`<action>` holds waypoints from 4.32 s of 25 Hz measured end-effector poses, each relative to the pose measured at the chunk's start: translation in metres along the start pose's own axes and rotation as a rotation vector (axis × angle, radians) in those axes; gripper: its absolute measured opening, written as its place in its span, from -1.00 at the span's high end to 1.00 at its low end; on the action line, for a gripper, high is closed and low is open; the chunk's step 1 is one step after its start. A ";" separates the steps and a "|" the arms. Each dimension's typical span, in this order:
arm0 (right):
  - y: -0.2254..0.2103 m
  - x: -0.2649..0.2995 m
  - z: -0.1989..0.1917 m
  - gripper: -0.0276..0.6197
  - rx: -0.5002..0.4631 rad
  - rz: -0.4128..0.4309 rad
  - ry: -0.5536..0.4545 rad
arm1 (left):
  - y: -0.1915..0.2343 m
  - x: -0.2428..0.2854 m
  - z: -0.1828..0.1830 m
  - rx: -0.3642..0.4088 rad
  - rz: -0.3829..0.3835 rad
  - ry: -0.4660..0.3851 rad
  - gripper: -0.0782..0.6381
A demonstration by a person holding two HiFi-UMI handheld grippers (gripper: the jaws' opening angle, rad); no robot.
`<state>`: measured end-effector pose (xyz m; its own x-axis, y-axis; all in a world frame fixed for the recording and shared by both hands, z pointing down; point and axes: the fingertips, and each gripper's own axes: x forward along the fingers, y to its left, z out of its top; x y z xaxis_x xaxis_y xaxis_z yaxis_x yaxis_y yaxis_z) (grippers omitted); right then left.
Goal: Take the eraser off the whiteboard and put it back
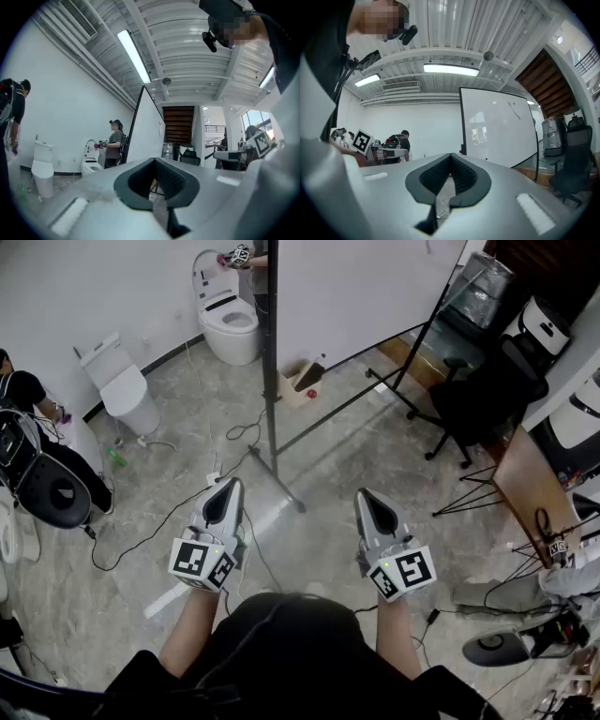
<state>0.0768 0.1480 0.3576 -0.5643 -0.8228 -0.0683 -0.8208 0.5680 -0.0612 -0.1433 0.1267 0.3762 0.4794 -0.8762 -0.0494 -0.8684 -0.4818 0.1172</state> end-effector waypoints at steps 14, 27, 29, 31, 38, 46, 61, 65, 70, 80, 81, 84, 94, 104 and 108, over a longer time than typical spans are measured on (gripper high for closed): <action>-0.002 0.005 -0.002 0.89 0.024 -0.011 -0.003 | 0.005 0.001 0.000 -0.025 0.008 -0.009 0.77; 0.009 0.009 -0.007 0.89 0.068 -0.042 -0.003 | 0.018 -0.008 0.000 -0.027 -0.018 -0.004 0.77; 0.013 0.009 -0.007 0.89 0.067 -0.047 -0.002 | 0.019 -0.011 0.001 -0.029 -0.023 -0.005 0.77; 0.018 0.011 -0.008 0.89 0.061 -0.054 0.003 | 0.024 -0.014 0.001 -0.030 -0.029 -0.004 0.77; 0.036 0.016 -0.011 0.89 0.045 -0.074 0.004 | 0.037 -0.024 -0.001 -0.034 -0.046 0.003 0.77; 0.060 0.018 -0.011 0.89 0.009 -0.092 0.013 | 0.047 -0.042 -0.001 -0.037 -0.076 0.005 0.77; 0.056 0.031 -0.016 0.89 0.017 -0.076 0.023 | 0.055 -0.035 -0.010 -0.044 -0.083 0.027 0.77; 0.041 0.043 -0.015 0.89 0.017 -0.055 0.016 | 0.058 -0.022 -0.012 -0.045 -0.057 0.027 0.77; 0.011 0.062 -0.014 0.89 0.028 -0.024 0.009 | 0.055 0.006 -0.010 -0.043 -0.034 0.016 0.77; -0.053 0.110 -0.020 0.89 0.063 0.042 0.018 | 0.062 0.072 -0.014 -0.034 0.033 0.030 0.77; -0.060 0.114 -0.019 0.89 0.065 0.052 0.023 | 0.062 0.080 -0.013 -0.033 0.040 0.031 0.77; -0.082 0.129 -0.018 0.89 0.070 0.077 0.029 | 0.061 0.104 -0.010 -0.017 0.062 0.033 0.77; -0.148 0.156 -0.026 0.89 0.098 0.155 0.039 | 0.047 0.170 -0.021 -0.006 0.123 0.040 0.77; -0.176 0.174 -0.034 0.89 0.106 0.187 0.054 | 0.044 0.197 -0.025 -0.002 0.143 0.048 0.77; -0.173 0.186 -0.041 0.89 0.108 0.196 0.072 | 0.050 0.200 -0.026 -0.002 0.150 0.054 0.77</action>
<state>0.1103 -0.1046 0.3960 -0.7200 -0.6937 -0.0182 -0.6828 0.7129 -0.1601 -0.0876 -0.0722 0.3980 0.3504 -0.9363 0.0221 -0.9306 -0.3454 0.1212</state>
